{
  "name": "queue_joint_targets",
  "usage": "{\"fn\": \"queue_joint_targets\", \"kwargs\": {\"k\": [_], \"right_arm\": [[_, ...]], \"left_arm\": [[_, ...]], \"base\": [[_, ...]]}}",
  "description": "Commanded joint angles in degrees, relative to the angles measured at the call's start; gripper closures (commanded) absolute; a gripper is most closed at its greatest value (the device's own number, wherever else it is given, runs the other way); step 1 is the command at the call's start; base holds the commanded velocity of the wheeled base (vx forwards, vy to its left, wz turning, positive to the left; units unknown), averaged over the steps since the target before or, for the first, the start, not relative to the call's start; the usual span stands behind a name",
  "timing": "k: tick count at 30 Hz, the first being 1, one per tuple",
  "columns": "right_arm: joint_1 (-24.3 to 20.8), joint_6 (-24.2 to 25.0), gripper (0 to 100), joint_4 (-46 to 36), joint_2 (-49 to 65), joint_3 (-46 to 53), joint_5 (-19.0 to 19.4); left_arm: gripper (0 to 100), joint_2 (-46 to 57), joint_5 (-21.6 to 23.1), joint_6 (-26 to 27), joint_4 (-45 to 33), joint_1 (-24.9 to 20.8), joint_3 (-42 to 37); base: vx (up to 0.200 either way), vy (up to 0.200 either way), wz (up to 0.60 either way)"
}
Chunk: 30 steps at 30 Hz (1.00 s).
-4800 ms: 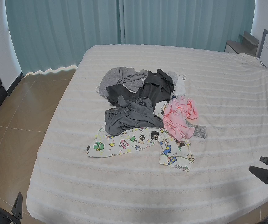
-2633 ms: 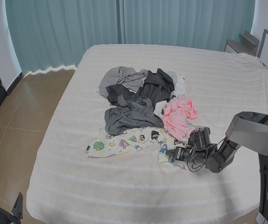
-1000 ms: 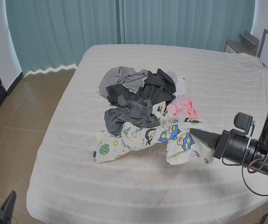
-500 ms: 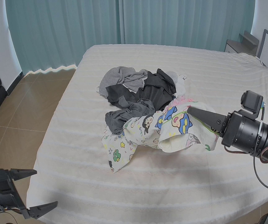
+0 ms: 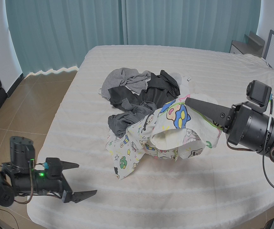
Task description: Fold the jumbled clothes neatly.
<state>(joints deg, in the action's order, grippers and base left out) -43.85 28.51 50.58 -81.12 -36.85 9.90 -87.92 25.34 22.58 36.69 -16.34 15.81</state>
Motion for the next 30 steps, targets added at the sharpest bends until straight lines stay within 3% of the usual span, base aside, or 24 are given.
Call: {"fn": "queue_joint_targets", "kwargs": {"k": [1, 8, 13, 24, 30], "right_arm": [[-2.1, -0.5, 100, -0.1, -2.6, -4.6, 0.6], [-2.1, -0.5, 100, 0.3, -2.6, -4.8, 0.5], [-1.9, -0.4, 100, 0.3, -2.5, -5.0, 0.4], [-1.8, -0.2, 100, 0.5, -2.5, -5.0, 0.5], [-1.5, -0.2, 100, 0.5, -2.3, -4.7, 0.4]], "left_arm": [[0, -28.4, -6.5, -8.5, 20.5, -13.3, 1.9], [0, -39.9, -10.0, -10.9, 30.7, -14.2, 6.7], [0, -44.4, -12.2, -17.1, 36.8, -16.4, 9.8], [0, -54.7, -25.1, -17.6, 50.6, -16.5, 16.6], [0, -56.6, -26.4, -17.4, 53.0, -16.5, 18.2]], "base": [[0.000, 0.000, 0.00], [0.000, 0.000, 0.00], [0.000, 0.000, 0.00], [0.000, 0.000, 0.00], [0.000, 0.000, 0.00]]}}
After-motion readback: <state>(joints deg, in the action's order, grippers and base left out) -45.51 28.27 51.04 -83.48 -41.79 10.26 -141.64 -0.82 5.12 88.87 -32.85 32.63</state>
